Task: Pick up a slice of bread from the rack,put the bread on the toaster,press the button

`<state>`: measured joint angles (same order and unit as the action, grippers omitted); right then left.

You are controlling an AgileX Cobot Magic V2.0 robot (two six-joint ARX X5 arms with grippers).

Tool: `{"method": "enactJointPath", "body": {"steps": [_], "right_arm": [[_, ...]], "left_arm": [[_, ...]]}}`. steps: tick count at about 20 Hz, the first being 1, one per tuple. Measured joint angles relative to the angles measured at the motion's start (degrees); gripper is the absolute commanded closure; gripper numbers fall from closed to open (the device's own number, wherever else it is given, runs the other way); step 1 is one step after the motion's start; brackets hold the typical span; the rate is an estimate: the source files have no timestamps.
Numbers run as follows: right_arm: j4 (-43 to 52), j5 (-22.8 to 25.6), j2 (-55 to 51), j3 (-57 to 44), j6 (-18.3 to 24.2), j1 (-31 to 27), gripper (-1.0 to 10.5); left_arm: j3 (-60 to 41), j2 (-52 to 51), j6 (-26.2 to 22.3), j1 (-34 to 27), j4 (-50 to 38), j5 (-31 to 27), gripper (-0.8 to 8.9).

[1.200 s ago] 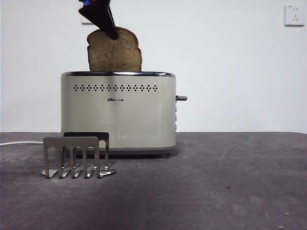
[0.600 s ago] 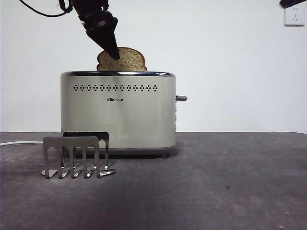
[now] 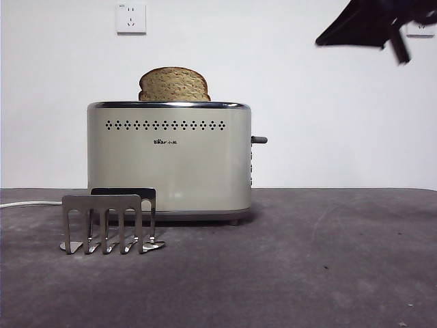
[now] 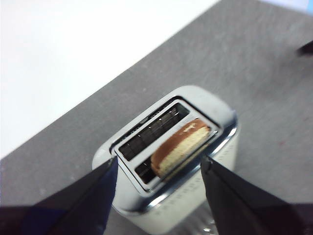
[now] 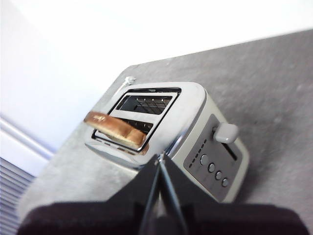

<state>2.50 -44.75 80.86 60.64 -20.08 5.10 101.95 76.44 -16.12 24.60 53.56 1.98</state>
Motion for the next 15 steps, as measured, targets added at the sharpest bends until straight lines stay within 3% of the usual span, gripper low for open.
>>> {"method": "enactJointPath", "body": {"steps": [5,15], "right_arm": [[0.11,-0.7,10.14,7.54,-3.5,1.68,9.6],[0.22,-0.28,24.87,21.11,-5.22,5.62,9.6]], "left_arm": [[0.0,-6.16,4.42,0.0,4.98,5.05,5.22],[0.0,-8.85,6.36,0.04,11.87,11.34,5.22]]}}
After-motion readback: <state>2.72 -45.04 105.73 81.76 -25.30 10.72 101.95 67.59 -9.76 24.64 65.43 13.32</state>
